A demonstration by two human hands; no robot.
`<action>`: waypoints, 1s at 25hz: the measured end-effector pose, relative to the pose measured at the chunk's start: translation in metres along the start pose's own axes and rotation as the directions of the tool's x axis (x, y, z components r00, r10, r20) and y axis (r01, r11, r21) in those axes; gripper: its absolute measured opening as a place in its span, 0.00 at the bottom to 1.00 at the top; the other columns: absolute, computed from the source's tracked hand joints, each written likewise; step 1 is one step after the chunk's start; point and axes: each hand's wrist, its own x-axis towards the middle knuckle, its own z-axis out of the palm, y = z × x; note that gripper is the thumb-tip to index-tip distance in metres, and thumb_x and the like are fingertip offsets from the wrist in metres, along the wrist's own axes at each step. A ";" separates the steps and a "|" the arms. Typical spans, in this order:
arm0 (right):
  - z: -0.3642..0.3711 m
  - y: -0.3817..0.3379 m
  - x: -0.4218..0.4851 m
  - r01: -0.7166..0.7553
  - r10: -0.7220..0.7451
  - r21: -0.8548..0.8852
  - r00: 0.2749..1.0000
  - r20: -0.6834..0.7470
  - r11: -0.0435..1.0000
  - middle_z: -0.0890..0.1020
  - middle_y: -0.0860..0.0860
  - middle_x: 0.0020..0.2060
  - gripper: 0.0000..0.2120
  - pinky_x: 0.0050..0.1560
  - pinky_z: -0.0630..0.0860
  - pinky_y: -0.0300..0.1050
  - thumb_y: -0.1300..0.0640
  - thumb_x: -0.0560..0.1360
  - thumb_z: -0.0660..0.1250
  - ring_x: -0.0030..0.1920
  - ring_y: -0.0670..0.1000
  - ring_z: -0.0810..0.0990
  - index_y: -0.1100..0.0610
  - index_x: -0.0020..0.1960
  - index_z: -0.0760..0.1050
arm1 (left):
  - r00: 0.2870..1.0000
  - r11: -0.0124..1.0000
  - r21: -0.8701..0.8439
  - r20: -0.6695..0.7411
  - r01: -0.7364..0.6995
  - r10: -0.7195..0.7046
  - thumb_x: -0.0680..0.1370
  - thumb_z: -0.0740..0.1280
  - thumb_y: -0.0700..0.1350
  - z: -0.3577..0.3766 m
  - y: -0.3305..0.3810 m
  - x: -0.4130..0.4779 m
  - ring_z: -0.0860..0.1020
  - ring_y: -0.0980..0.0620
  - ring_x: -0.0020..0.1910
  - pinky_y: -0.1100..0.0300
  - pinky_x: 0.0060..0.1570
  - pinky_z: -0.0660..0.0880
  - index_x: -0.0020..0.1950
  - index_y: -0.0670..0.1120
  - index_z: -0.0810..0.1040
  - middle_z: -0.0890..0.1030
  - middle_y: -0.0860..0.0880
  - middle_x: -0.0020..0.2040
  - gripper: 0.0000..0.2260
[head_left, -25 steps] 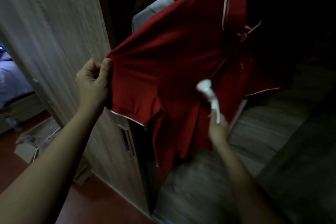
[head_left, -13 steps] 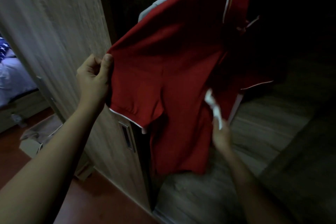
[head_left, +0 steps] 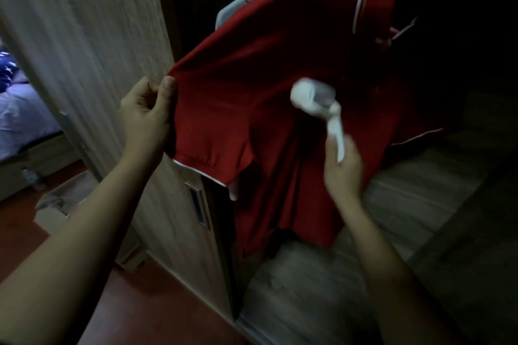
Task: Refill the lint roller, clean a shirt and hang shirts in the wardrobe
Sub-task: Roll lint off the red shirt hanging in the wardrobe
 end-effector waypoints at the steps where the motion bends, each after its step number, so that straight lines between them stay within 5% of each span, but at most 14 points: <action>1: -0.005 -0.022 0.016 0.079 -0.077 0.028 0.996 -0.052 0.996 0.69 0.43 0.27 0.07 0.28 0.63 0.28 0.56 0.79 0.59 0.28 0.37 0.71 0.55 0.42 0.68 | 1.000 1.000 -0.001 -0.003 0.009 -0.009 0.75 0.63 0.56 0.000 0.000 0.001 0.65 0.64 0.26 0.68 0.29 0.63 0.32 0.52 0.65 0.71 0.60 0.23 0.16; 6: 0.017 -0.024 0.005 0.135 -0.132 0.022 0.985 -0.107 0.991 0.73 0.48 0.27 0.11 0.26 0.60 0.37 0.52 0.78 0.59 0.25 0.43 0.70 0.61 0.45 0.71 | 1.000 1.000 0.005 -0.008 0.029 -0.028 0.74 0.64 0.57 0.000 0.000 0.003 0.63 0.63 0.27 0.66 0.28 0.61 0.31 0.51 0.64 0.67 0.58 0.23 0.17; 10: 0.062 0.068 -0.077 -0.045 0.065 -0.177 0.992 0.112 0.983 0.80 0.63 0.30 0.18 0.28 0.62 0.41 0.47 0.76 0.58 0.28 0.61 0.79 0.63 0.46 0.73 | 0.999 0.999 0.005 -0.004 0.046 -0.046 0.74 0.64 0.57 -0.001 -0.002 0.004 0.63 0.61 0.27 0.65 0.28 0.62 0.31 0.52 0.65 0.68 0.58 0.24 0.16; 13: 0.079 0.126 -0.127 -0.191 0.362 -0.442 0.868 0.341 0.876 0.82 0.66 0.38 0.22 0.36 0.75 0.50 0.43 0.76 0.58 0.39 0.65 0.82 0.61 0.54 0.74 | 0.998 0.998 0.027 0.002 0.055 -0.055 0.73 0.64 0.58 -0.003 -0.003 0.005 0.63 0.57 0.29 0.60 0.29 0.61 0.31 0.52 0.65 0.65 0.52 0.27 0.17; 16: 0.074 0.143 -0.148 -0.294 0.548 -0.538 0.733 0.404 0.790 0.83 0.62 0.47 0.19 0.48 0.76 0.48 0.45 0.77 0.59 0.49 0.61 0.81 0.58 0.59 0.74 | 0.998 0.998 0.037 0.011 0.060 -0.060 0.73 0.64 0.59 -0.004 -0.004 0.006 0.62 0.54 0.29 0.58 0.30 0.60 0.31 0.52 0.64 0.65 0.49 0.28 0.17; 22: 0.049 0.037 -0.081 -0.157 0.212 -0.273 0.959 0.188 0.949 0.81 0.65 0.36 0.13 0.34 0.70 0.49 0.51 0.77 0.61 0.37 0.65 0.80 0.62 0.48 0.73 | 0.998 0.997 0.043 -0.003 0.066 -0.066 0.73 0.65 0.59 -0.004 -0.004 0.005 0.64 0.50 0.30 0.54 0.32 0.62 0.30 0.51 0.65 0.66 0.46 0.29 0.18; 25: 0.019 -0.048 -0.028 0.004 0.000 -0.116 0.999 0.035 0.993 0.77 0.54 0.31 0.12 0.31 0.62 0.44 0.51 0.78 0.59 0.29 0.54 0.74 0.60 0.47 0.72 | 0.998 0.997 0.044 -0.007 0.068 -0.067 0.73 0.65 0.59 -0.004 -0.004 0.004 0.63 0.51 0.30 0.54 0.31 0.61 0.30 0.51 0.65 0.66 0.46 0.28 0.18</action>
